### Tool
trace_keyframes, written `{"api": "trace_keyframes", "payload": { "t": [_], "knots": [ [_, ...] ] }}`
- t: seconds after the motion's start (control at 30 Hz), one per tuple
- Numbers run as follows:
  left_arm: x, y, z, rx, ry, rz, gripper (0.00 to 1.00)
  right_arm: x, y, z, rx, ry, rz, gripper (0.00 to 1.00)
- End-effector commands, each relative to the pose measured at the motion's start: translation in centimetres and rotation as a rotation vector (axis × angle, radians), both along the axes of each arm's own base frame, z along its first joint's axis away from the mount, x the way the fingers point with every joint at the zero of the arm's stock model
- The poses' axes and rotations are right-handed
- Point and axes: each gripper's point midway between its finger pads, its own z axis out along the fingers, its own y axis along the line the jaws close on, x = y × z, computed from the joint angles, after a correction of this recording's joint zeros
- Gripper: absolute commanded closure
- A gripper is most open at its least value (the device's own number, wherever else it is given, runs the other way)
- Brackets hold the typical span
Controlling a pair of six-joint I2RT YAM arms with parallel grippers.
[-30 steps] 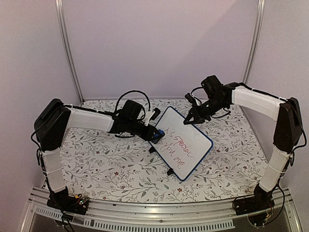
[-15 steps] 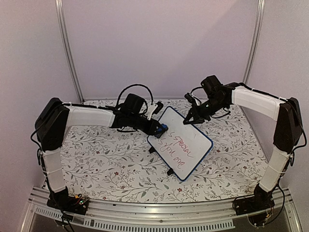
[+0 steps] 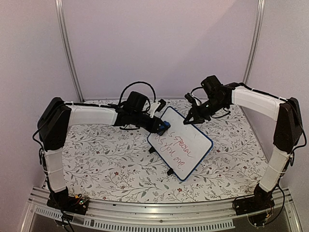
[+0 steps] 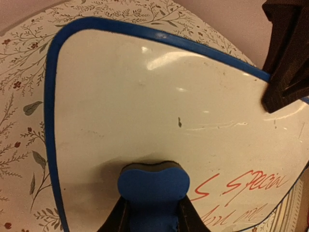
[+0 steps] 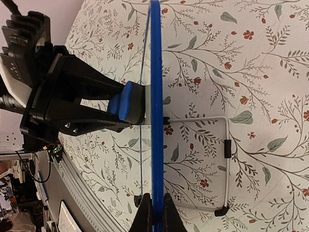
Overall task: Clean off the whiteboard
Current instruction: Erase the whiteboard from the whiteboard stand.
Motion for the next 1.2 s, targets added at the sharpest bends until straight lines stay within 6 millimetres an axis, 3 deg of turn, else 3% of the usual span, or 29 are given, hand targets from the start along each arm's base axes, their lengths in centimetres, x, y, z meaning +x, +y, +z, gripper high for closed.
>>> {"api": "trace_keyframes", "payload": {
  "t": [0.0, 0.33, 0.67, 0.83, 1.07, 1.17],
  "knots": [
    [-1.9, 1.2, -4.4, 0.088, 0.074, 0.005, 1.00, -2.3, -0.4, -2.4, -0.072, 0.068, 0.049, 1.00],
    [-3.6, 2.4, -6.8, 0.114, 0.130, 0.010, 1.00, -2.4, -0.4, -2.4, -0.073, 0.069, 0.049, 1.00],
    [-4.4, 3.1, -7.2, 0.116, 0.141, 0.016, 1.00, -2.3, -0.4, -2.5, -0.073, 0.069, 0.050, 1.00],
    [-3.9, 2.2, -5.7, 0.090, 0.110, 0.006, 1.00, -2.3, -0.4, -2.5, -0.073, 0.070, 0.050, 1.00],
    [-1.9, 0.1, -1.3, 0.024, 0.020, -0.011, 1.00, -2.4, -0.4, -2.6, -0.074, 0.072, 0.049, 1.00],
    [-1.4, -0.6, -0.3, 0.019, -0.001, -0.018, 1.00, -2.4, -0.4, -2.5, -0.073, 0.070, 0.049, 1.00]
  ]
}}
